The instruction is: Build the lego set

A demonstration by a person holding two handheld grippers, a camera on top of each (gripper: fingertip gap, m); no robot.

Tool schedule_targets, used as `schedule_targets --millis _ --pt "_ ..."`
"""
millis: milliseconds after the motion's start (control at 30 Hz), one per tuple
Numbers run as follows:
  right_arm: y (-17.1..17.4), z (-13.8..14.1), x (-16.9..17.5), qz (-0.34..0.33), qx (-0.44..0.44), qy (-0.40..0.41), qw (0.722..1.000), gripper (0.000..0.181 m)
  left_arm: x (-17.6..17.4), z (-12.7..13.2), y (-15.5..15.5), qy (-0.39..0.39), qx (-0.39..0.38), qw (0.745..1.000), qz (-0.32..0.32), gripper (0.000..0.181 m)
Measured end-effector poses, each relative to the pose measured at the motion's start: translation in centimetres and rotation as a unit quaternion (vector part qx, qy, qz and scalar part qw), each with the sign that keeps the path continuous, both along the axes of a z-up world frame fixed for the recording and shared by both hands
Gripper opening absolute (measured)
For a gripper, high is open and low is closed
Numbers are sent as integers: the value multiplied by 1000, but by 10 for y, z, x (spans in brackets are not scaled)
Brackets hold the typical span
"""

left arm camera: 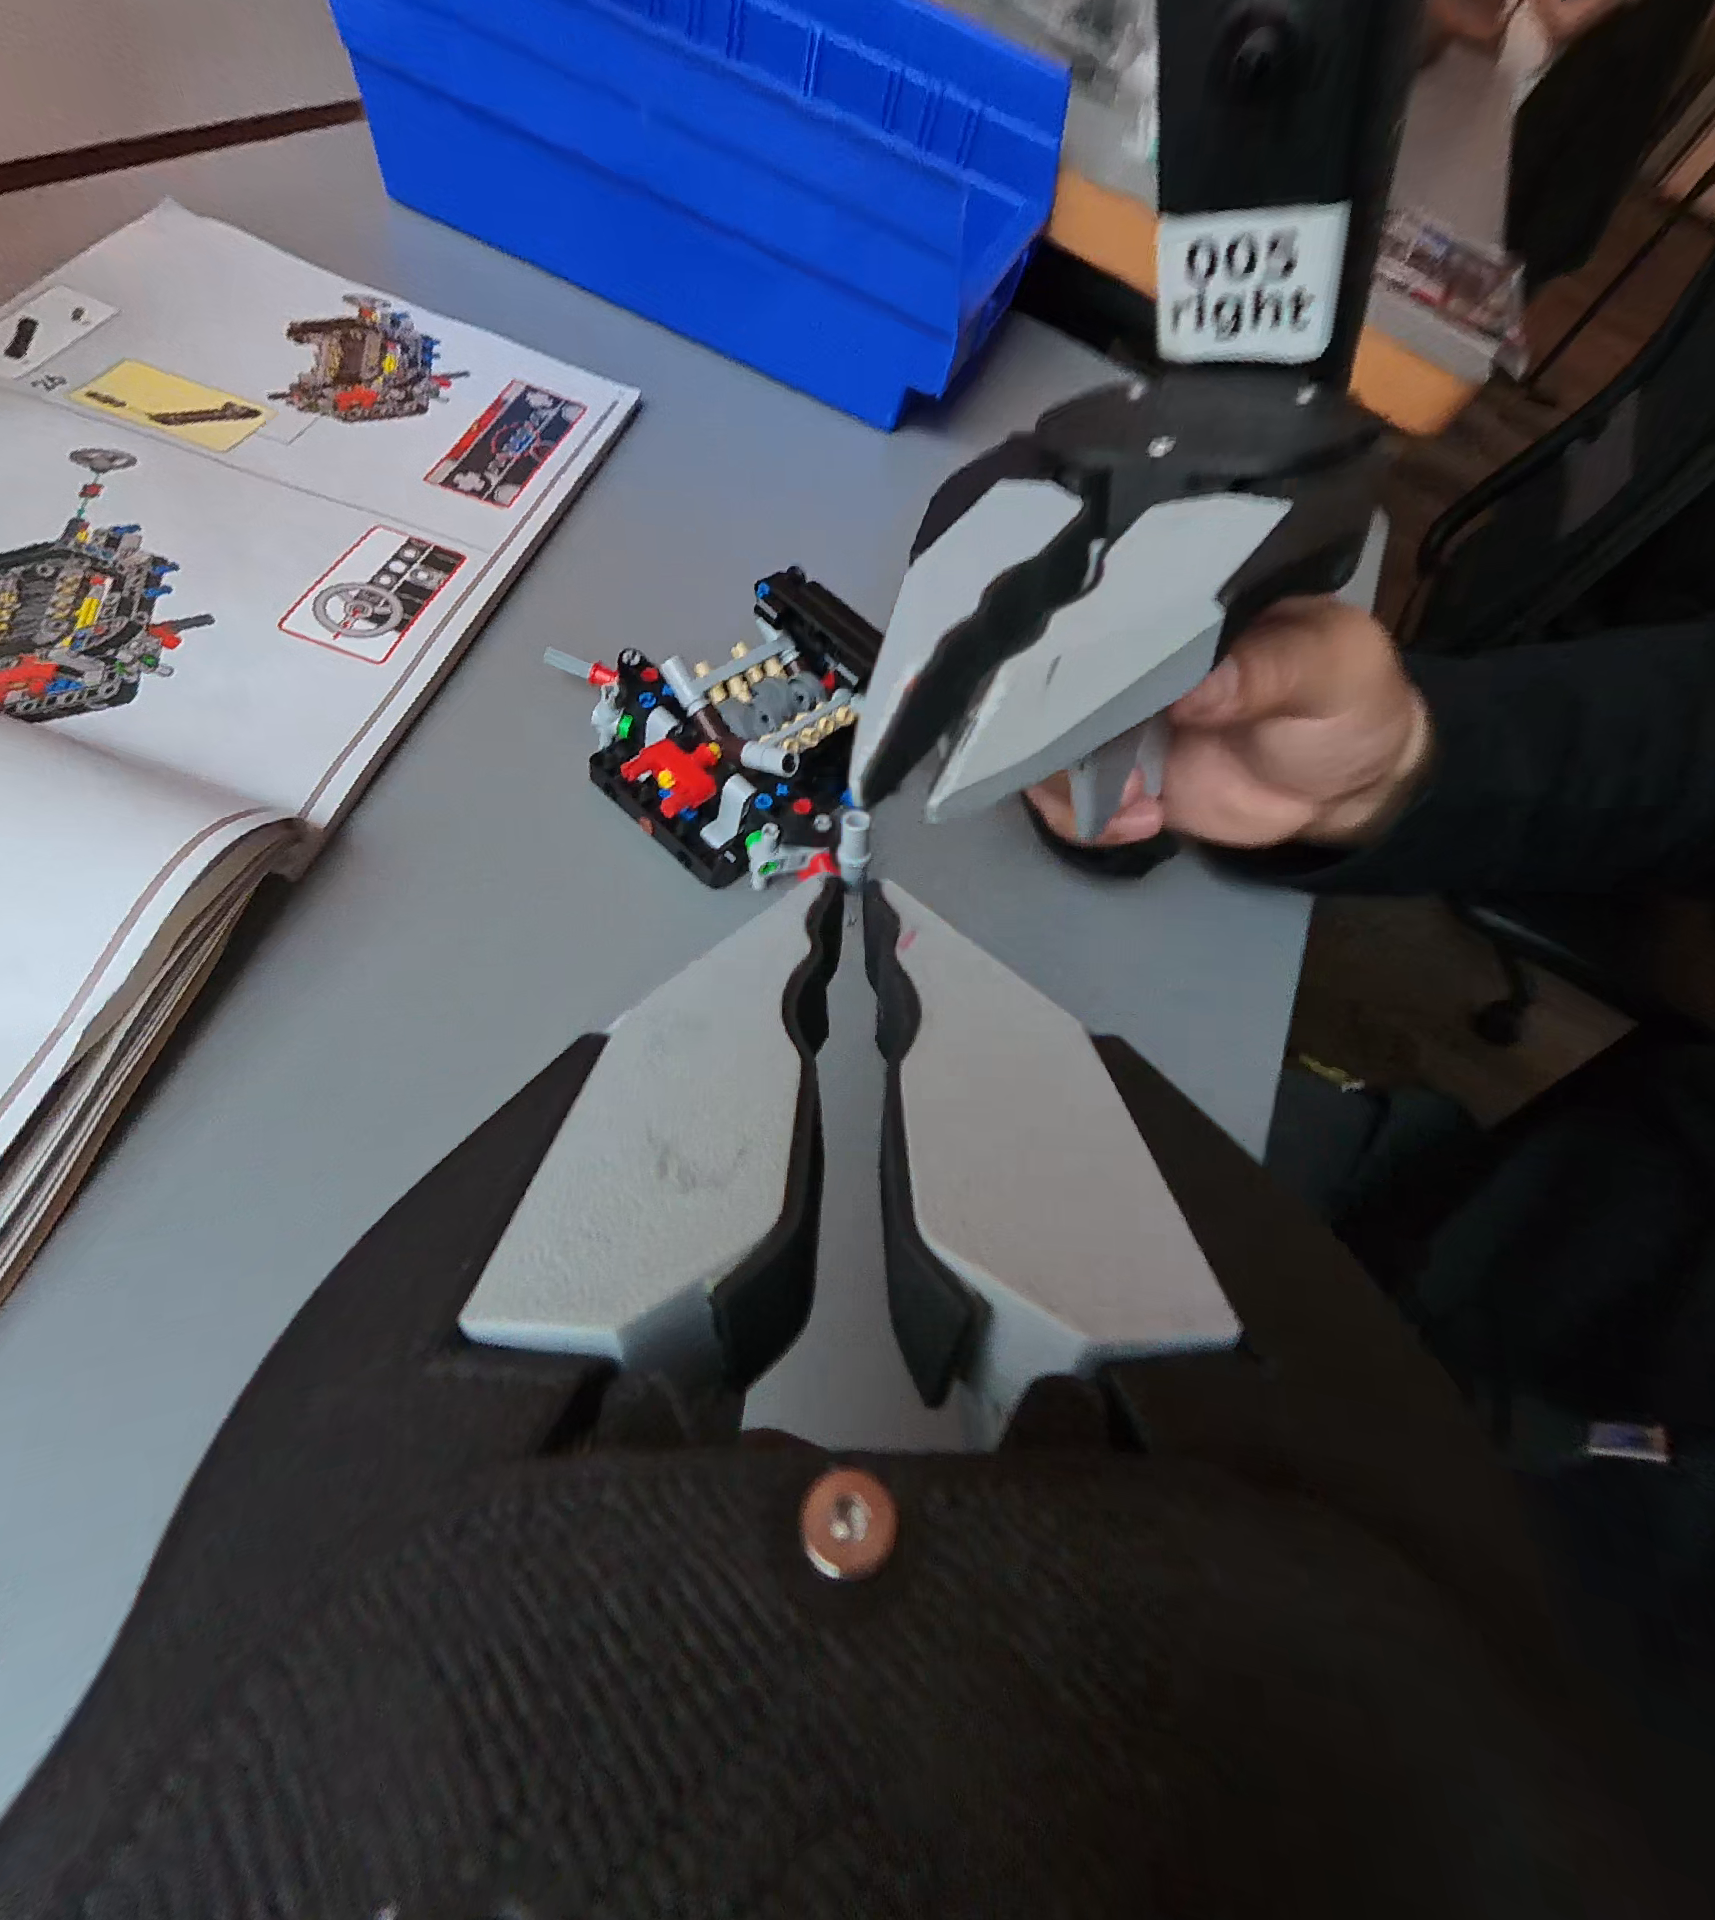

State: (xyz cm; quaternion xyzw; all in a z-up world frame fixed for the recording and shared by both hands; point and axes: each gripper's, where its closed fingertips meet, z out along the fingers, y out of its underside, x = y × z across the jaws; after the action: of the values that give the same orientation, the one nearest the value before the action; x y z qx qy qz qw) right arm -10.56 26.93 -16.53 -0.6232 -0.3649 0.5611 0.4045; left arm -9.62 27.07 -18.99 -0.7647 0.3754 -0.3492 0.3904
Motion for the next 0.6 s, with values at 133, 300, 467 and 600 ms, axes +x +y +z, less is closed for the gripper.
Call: schedule_targets --millis 133,300,467,600 --pt "-4 -17 -2 6 49 -95 994 14 -4 -19 -3 90 35 995 -10 1" --pt "-14 -29 -1 21 122 -175 977 11 -2 -25 -12 124 46 991 -33 1" --pt "-15 -34 -1 19 143 -201 969 5 1 -26 -17 118 44 991 -40 1" --pt "-17 -37 -2 24 140 -203 969 2 3 -29 -20 125 45 990 -43 1"
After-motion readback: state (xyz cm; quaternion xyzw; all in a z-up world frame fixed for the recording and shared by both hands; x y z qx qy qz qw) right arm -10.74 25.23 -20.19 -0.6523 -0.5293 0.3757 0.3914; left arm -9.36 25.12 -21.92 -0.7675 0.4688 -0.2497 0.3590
